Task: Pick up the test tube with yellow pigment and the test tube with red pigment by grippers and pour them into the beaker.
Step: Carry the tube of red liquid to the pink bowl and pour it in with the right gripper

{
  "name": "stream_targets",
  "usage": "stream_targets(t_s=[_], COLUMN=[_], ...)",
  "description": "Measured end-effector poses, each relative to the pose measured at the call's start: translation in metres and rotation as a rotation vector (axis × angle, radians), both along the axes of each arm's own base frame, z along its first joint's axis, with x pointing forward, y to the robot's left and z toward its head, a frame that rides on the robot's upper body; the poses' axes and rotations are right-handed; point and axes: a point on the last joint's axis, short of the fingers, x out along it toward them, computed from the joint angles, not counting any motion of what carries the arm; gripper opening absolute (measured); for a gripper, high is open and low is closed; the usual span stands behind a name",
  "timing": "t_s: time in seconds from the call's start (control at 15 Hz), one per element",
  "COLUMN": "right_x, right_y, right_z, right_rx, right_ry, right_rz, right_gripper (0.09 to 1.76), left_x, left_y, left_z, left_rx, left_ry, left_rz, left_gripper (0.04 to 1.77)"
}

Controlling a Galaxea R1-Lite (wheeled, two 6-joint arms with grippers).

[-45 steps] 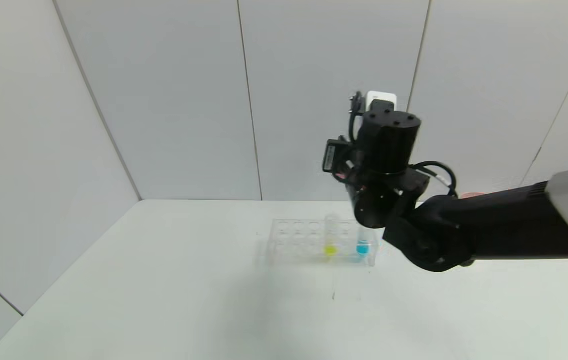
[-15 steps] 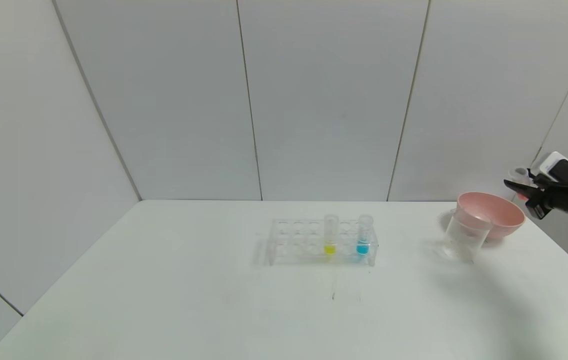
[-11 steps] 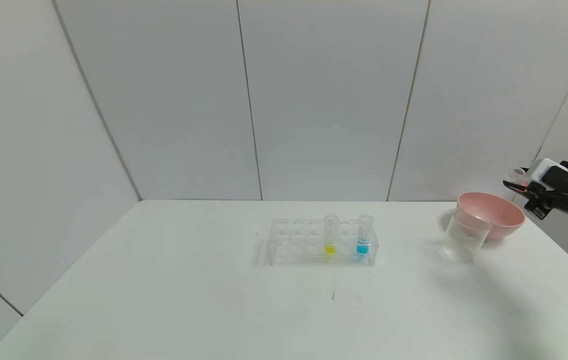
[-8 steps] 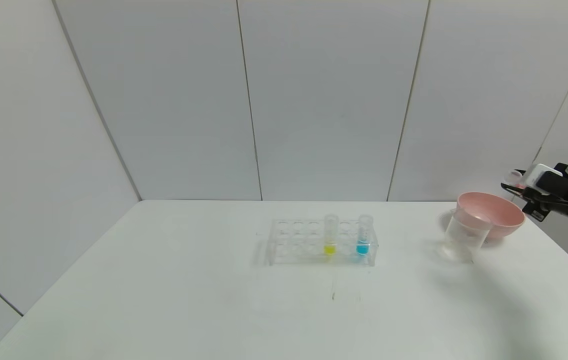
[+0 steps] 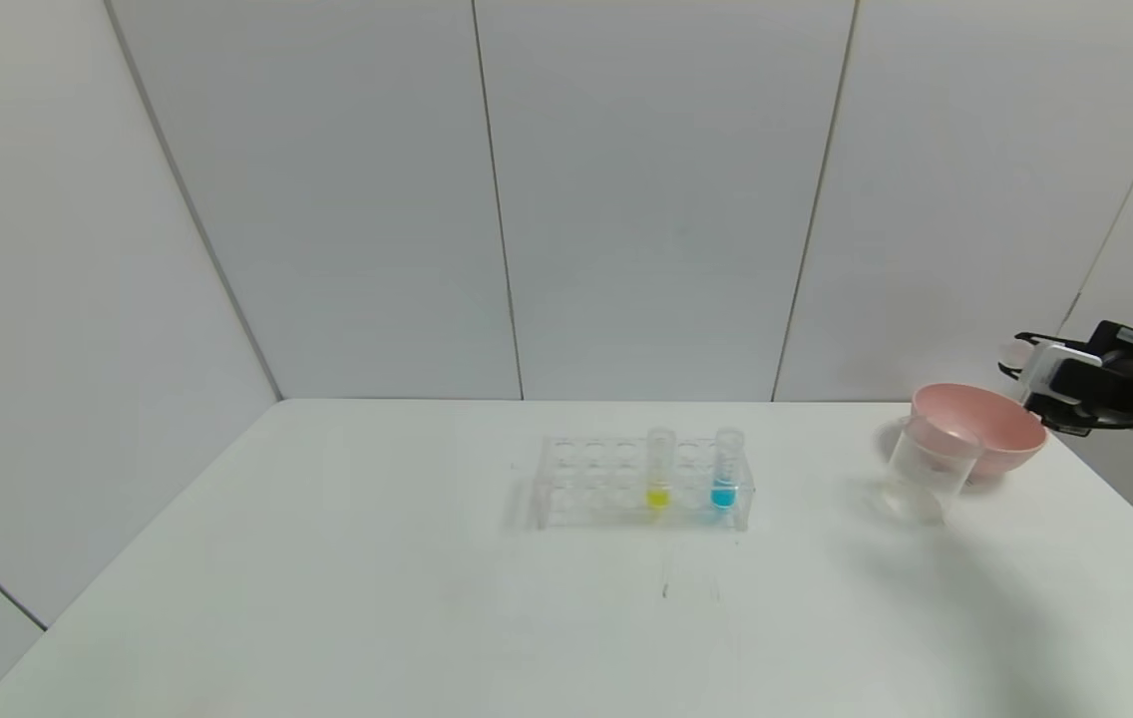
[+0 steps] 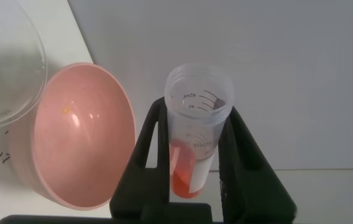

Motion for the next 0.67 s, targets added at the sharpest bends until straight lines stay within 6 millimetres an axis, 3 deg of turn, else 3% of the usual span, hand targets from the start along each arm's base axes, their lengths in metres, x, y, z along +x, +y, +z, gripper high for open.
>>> stream_targets(t_s=[0.2,0.67], right_x=[-0.003,-0.010], right_y=[0.003,0.007], right_z=[0.003,-0.011], right_rx=[-0.072,-0.106], right_ry=[-0.075,-0.108], right_rz=[0.007,0.014], right_gripper=[0.51,0.51], left_x=[0.000,0.000], left_y=[0.000,0.000], left_z=[0.000,0.000], left_rx=[0.000,0.000], left_ry=[0.000,0.000], left_rz=[0.000,0.000], left_gripper=[1.76,1.76])
